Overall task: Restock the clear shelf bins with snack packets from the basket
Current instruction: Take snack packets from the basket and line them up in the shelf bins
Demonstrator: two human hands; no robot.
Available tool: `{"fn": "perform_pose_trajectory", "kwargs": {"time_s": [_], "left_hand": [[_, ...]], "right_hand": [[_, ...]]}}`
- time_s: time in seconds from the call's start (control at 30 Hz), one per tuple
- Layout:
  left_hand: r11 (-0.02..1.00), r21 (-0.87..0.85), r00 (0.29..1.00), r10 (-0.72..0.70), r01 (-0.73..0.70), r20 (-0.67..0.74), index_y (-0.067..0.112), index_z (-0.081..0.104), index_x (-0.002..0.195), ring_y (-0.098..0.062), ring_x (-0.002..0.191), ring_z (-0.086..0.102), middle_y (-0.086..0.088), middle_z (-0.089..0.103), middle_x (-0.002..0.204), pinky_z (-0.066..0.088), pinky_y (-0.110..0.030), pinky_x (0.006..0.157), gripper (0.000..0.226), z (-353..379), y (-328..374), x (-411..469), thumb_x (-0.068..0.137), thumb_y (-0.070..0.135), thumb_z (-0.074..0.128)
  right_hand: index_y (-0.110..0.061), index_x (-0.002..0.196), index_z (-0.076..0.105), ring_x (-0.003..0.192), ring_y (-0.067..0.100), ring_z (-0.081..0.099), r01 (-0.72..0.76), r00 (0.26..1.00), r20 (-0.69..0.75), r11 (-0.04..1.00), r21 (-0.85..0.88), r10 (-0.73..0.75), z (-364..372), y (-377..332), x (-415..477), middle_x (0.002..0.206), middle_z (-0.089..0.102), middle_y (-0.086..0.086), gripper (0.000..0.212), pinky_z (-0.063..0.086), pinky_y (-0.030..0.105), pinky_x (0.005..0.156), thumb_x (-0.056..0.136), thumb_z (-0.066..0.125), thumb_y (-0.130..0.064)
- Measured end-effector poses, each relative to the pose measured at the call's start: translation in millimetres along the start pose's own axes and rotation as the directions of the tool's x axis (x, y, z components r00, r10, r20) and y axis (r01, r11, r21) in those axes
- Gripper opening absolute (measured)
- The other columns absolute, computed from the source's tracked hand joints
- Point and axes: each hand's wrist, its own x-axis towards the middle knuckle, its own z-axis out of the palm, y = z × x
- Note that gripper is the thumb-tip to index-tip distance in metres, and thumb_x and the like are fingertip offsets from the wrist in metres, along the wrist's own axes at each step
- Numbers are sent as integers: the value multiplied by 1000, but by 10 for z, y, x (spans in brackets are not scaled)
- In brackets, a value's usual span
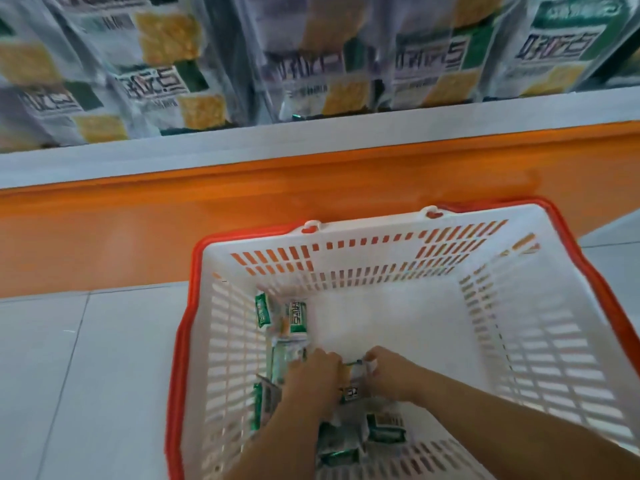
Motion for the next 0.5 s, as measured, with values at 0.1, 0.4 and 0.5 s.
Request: {"fn": "perform_pose_trajectory", "kwargs": {"time_s": [0.1,0.4,0.5], "left_hand": [[1000,20,1000,-4,4,3,21,38,136,-28,120,48,-7,43,134,36,-41,100,43,46,34,37,95,29,48],[925,-373,992,25,-69,-121,20,54,121,-17,104,56,0,59,116,50,-30,88,41,-725,61,-154,86,38,65],[818,-533,964,98,-219,-245,22,52,125,-11,96,56,6,59,114,48,-18,76,44,-1160,177,-405,84,27,70]], "right_hand": [[-9,136,38,115,24,53,19,998,-59,995,101,-13,65,10,18,133,49,12,56,46,29,87,89,64,-23],[-14,118,56,78,7,59,365,874,-400,917,163,-277,-504,-253,-548,92,60,-3,38,48,11,65,84,70,-25],[-20,113,57,88,4,60,444,800,-509,884,145,-318,-857,-434,-959,99,62,-8,31,43,6,65,84,70,-25]]}}
